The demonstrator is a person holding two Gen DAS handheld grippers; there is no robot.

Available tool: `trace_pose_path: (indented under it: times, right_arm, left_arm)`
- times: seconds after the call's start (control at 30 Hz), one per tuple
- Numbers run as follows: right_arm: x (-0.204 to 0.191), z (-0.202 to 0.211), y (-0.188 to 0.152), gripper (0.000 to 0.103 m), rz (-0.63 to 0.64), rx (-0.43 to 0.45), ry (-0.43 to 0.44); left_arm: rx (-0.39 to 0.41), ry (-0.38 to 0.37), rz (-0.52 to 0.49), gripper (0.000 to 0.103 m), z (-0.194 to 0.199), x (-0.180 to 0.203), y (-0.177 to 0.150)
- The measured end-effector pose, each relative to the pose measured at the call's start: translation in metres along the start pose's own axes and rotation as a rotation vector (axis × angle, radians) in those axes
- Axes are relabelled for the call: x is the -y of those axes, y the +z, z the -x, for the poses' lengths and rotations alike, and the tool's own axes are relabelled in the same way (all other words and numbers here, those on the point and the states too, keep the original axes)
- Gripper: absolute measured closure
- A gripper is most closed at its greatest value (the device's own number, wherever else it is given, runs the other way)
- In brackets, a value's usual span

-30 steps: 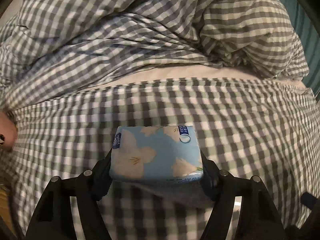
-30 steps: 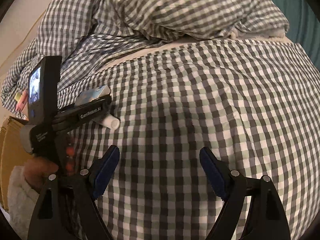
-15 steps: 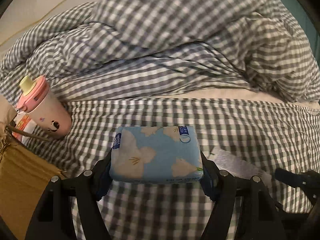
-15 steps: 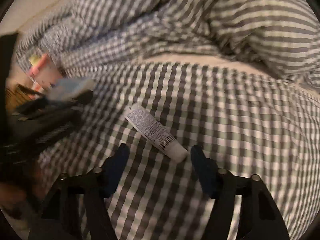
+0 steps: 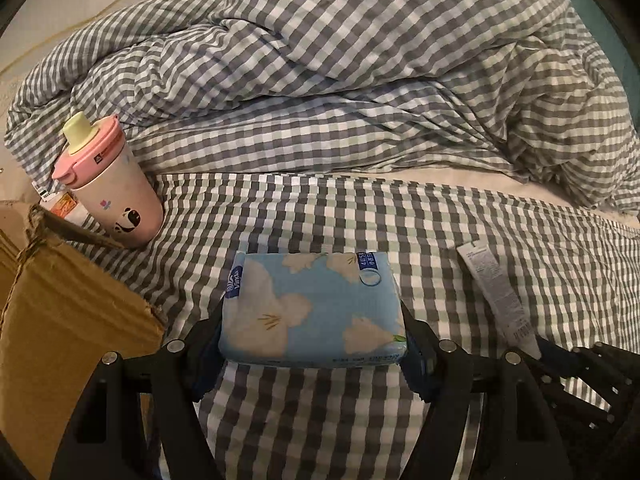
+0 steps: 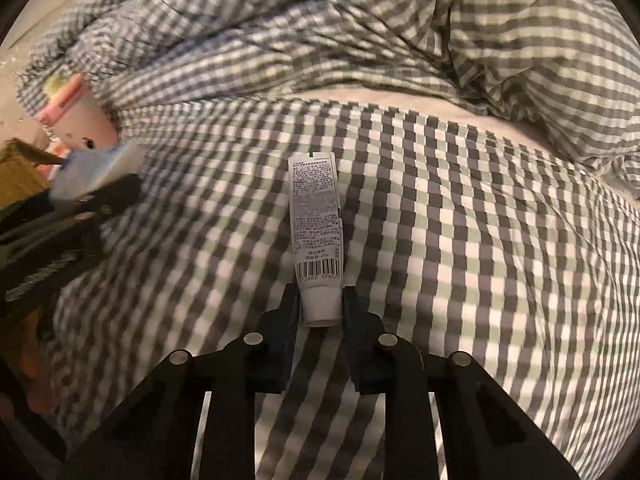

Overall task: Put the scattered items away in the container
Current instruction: 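Grasp the blue tissue pack with the left gripper while the right gripper grasps the white toothpaste tube, then lift the tissue pack and toothpaste tube with both grippers, then carry both items into the box and open both grippers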

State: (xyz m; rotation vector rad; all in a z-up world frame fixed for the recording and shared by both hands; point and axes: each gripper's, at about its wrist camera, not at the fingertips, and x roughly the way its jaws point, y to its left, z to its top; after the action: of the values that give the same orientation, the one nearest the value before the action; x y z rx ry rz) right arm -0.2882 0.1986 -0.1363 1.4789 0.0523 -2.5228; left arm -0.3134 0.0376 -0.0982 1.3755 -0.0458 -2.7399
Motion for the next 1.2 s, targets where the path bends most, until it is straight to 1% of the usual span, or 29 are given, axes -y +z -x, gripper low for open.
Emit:
trace_pose_path:
  times: [0.13, 0.27, 0.4, 0.47, 0.63, 0.7, 0.87, 0.93, 1.03, 1.2]
  right_arm:
    - [-0.003, 0.027, -0.013, 0.082, -0.014, 0.040, 0.021]
    - [-0.005, 0.066, -0.026, 0.082, -0.024, 0.094, 0.025]
    - [-0.016, 0.100, -0.029, 0.082, -0.017, 0.141, 0.025]
    - [-0.023, 0.117, -0.031, 0.082, -0.009, 0.168, 0.009]
    - [-0.047, 0.151, -0.040, 0.082, 0.014, 0.206, 0.008]
    - [-0.060, 0.165, -0.044, 0.083, 0.030, 0.217, 0.013]
    - [-0.100, 0.195, -0.050, 0.082, 0.081, 0.248, 0.030]
    - [-0.121, 0.205, -0.052, 0.082, 0.096, 0.262, 0.059]
    - [-0.152, 0.215, -0.056, 0.082, 0.119, 0.277, 0.099]
    - [-0.209, 0.220, -0.061, 0.082, 0.172, 0.277, 0.149]
  left_arm:
    - [0.006, -0.006, 0.001, 0.029, 0.014, 0.001, -0.005]
    - [0.026, -0.025, -0.004, 0.029, 0.037, 0.004, -0.008]
    - [0.063, -0.044, -0.004, 0.029, 0.068, 0.002, -0.010]
    - [0.084, -0.045, -0.005, 0.029, 0.086, -0.001, -0.010]
    - [0.143, -0.051, 0.008, 0.029, 0.134, -0.018, -0.012]
    - [0.163, -0.045, 0.020, 0.029, 0.153, -0.028, -0.014]
    - [0.218, -0.030, 0.058, 0.029, 0.200, -0.066, -0.020]
    - [0.228, -0.016, 0.069, 0.029, 0.214, -0.085, -0.026]
    - [0.237, 0.013, 0.088, 0.029, 0.231, -0.116, -0.037]
    - [0.231, 0.062, 0.138, 0.029, 0.245, -0.173, -0.057]
